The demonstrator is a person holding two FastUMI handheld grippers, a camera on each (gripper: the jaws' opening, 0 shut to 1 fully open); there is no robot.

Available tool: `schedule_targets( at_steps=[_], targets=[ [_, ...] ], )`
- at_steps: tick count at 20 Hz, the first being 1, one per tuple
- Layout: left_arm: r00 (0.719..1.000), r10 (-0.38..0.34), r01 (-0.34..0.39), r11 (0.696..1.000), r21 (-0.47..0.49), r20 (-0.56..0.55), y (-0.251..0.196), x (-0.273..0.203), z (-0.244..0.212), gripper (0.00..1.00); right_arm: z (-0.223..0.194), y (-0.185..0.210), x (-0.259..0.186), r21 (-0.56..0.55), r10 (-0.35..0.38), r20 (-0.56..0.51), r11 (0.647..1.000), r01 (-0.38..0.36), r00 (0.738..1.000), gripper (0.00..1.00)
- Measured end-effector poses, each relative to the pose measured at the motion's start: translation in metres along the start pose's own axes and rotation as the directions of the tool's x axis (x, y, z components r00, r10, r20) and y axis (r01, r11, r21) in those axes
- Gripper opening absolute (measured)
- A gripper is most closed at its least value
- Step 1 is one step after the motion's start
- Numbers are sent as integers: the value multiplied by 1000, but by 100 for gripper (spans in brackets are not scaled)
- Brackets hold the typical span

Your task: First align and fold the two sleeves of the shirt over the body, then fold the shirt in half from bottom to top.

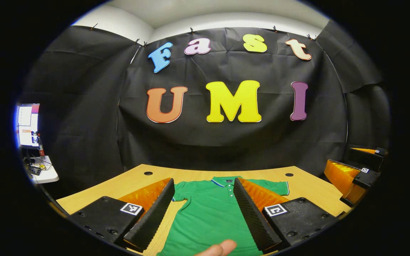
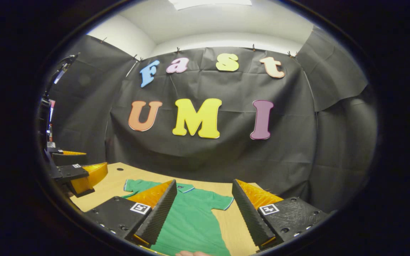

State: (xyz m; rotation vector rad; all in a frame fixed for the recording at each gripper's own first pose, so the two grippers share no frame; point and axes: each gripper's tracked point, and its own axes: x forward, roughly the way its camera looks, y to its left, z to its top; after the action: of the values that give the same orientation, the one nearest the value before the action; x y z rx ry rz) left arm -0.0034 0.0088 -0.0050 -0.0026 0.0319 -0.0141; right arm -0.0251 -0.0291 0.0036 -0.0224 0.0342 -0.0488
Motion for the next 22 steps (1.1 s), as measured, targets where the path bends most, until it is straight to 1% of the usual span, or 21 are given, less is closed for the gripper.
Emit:
schedule_targets(
  at_steps=[2,7,11,13,15,17,19,22],
  targets=[
    [1000,-2,2,1000,-4,-10,-1,2,-4,100,-1,-4,2,3,-6,-3,1000,6,1000,94],
    [1000,7,-7,1000,2,-24,2,5,-8,100,-10,-17,12,22,-25,-30,999,26,999,95],
    [999,14,-15,1000,-5,-43,4,8,-13,100,-21,-33,22,42,-52,-63,998,55,997,96],
    [999,18,-18,1000,-1,-46,4,9,-14,100,-30,-45,30,54,-74,-88,995,79,993,95],
    [999,17,-17,1000,10,-50,3,10,-17,100,-41,-52,41,76,-85,-122,993,95,989,96],
    [999,21,-19,1000,24,-47,2,10,-16,100,-45,-58,60,96,-85,-128,991,97,988,95],
    [998,25,-24,999,37,-49,3,12,-18,100,-55,-65,87,74,-93,-160,992,105,983,95],
    [998,32,-29,999,43,-60,5,15,-22,100,-68,-82,135,36,-126,-204,990,136,971,95]
  ],
)
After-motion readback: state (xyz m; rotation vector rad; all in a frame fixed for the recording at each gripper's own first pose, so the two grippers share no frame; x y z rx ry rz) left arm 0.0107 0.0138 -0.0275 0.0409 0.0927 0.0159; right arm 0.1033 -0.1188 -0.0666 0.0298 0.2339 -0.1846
